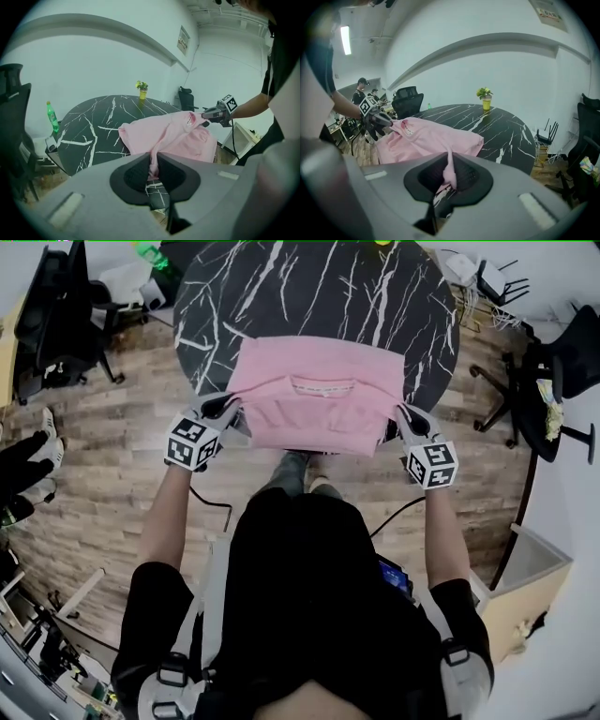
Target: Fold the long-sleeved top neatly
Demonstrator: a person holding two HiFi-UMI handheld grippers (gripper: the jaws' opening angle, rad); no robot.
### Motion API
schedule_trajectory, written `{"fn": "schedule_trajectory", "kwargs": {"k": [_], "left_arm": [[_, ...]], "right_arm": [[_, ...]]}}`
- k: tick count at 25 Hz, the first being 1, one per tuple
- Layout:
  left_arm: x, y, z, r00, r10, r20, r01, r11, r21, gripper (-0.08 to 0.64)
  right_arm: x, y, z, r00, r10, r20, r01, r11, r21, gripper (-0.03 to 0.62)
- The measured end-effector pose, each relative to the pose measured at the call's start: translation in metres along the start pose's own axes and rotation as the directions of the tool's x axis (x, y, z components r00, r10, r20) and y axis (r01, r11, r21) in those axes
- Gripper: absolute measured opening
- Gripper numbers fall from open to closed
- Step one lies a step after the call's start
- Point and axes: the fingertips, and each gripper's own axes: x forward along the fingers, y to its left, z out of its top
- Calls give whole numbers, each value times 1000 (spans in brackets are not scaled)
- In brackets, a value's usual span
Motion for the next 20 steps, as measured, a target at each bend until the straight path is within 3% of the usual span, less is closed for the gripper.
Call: {"fn": "schedule_trajectory", "kwargs": {"k": [7,12,14,15,17,20], "left_arm": [[-3,-10,-25,998,52,-29,-52,999,-3,43],[-3,-18,-42,996,78,-45,-79,997,-15,49],[-4,-21,-45,995,75,-60,-76,997,-12,79],[-5,-23,-47,995,71,-71,-71,997,-2,106],[-7,-30,-47,994,65,-91,-63,998,30,157],[-10,-38,-39,993,67,-100,-57,994,95,193]], "right_arm": [[-9,18,-24,999,49,-11,-49,996,-78,26],[-10,27,-45,998,54,-29,-56,996,-64,28],[-9,32,-52,996,69,-51,-73,995,-71,42],[-9,35,-54,995,81,-66,-87,993,-81,79],[-11,41,-55,991,101,-88,-111,987,-117,126],[-13,48,-42,989,119,-87,-132,975,-177,147]]}}
